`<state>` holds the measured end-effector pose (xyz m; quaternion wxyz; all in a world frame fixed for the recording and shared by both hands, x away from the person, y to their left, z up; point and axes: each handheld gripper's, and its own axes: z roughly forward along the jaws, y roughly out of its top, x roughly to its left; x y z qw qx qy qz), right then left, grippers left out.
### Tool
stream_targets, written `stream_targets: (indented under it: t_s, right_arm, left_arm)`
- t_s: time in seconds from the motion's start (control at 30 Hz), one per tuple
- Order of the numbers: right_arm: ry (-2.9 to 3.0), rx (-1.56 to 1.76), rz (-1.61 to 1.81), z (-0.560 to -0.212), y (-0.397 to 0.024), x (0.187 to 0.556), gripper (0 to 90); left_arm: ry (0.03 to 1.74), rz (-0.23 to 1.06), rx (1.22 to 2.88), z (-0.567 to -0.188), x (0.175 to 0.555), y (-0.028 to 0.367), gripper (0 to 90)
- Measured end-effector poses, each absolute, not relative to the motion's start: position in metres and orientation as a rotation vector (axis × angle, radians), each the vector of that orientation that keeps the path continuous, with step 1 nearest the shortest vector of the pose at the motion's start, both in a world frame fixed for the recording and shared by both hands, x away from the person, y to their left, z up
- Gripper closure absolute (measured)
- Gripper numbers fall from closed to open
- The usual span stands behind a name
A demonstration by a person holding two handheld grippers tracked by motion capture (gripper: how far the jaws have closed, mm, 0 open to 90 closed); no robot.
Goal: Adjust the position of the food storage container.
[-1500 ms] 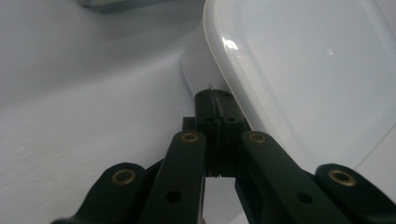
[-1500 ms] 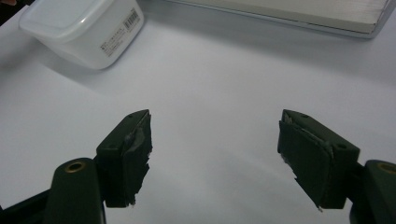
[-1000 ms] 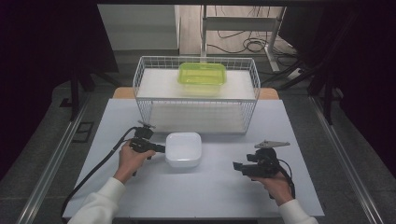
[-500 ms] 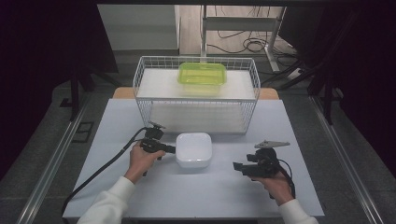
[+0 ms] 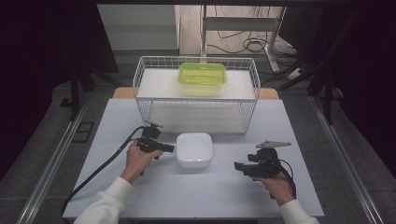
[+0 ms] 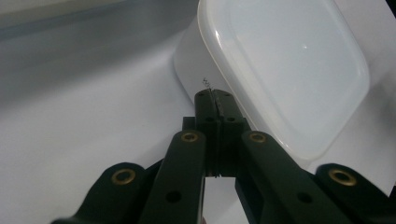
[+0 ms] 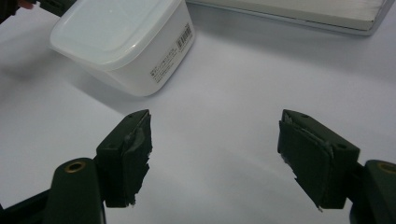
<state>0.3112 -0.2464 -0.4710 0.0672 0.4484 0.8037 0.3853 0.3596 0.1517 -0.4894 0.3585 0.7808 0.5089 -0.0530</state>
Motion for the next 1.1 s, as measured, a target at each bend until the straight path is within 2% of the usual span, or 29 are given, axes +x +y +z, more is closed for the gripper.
stream_targets:
  t_s: [0.17,0.33,0.43,0.47,0.53,0.57,0.73,1.1]
  right_arm:
    - [2.416,1.353,1.164,-0.471,-0.249,0.311,26.1]
    - [2.411,1.348,1.169,-0.470,-0.249,0.310,26.7]
    - [2.406,1.349,1.172,-0.469,-0.249,0.310,26.7]
    - [2.405,1.349,1.173,-0.469,-0.249,0.311,26.7]
    - [2.403,1.344,1.182,-0.469,-0.248,0.311,26.7]
    - [2.403,1.344,1.182,-0.469,-0.248,0.311,26.7]
    - [2.405,1.325,1.195,-0.468,-0.248,0.310,26.7]
    - [2.393,1.331,1.225,-0.464,-0.245,0.312,26.6]
  left_arm:
    - [1.303,-0.090,1.983,-0.479,0.350,0.161,88.6]
    - [1.310,-0.040,1.897,-0.472,0.331,0.180,81.0]
    - [1.312,-0.021,1.890,-0.468,0.325,0.185,68.3]
    - [1.310,-0.011,1.880,-0.465,0.322,0.188,68.3]
    - [1.283,-0.018,1.857,-0.461,0.317,0.192,53.2]
    - [1.273,-0.009,1.853,-0.459,0.314,0.193,53.2]
    - [1.264,0.029,1.865,-0.456,0.310,0.193,39.8]
    - [1.276,0.034,1.856,-0.458,0.312,0.193,35.6]
